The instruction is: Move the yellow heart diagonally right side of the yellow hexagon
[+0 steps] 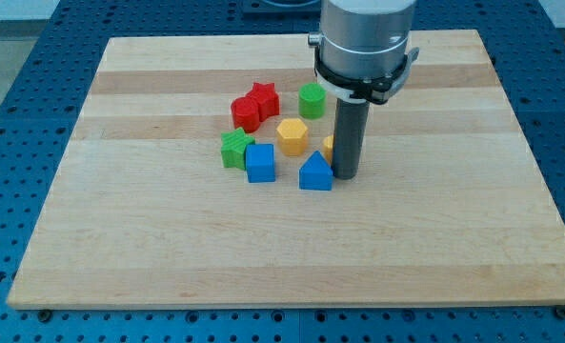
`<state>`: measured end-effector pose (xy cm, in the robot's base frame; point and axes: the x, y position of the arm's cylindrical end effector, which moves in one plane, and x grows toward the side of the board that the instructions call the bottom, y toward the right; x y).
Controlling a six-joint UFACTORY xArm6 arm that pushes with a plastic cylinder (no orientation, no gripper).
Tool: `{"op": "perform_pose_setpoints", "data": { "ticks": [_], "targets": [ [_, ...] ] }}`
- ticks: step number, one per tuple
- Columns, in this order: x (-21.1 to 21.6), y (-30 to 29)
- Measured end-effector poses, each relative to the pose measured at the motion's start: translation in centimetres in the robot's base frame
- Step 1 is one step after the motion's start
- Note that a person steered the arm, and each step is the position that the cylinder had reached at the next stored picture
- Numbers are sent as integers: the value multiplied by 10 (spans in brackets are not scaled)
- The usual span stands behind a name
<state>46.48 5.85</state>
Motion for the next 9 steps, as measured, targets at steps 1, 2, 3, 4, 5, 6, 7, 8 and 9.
{"op": "perform_pose_setpoints", "data": {
  "ticks": [1,2,3,4,5,6,7,8,9],
  "targets": [
    [-4,0],
    [22,-1],
    [20,-12],
    [-1,-8],
    [-28,6],
    [-47,22],
    [-45,28],
    [-7,47],
    [32,44]
  ]
}}
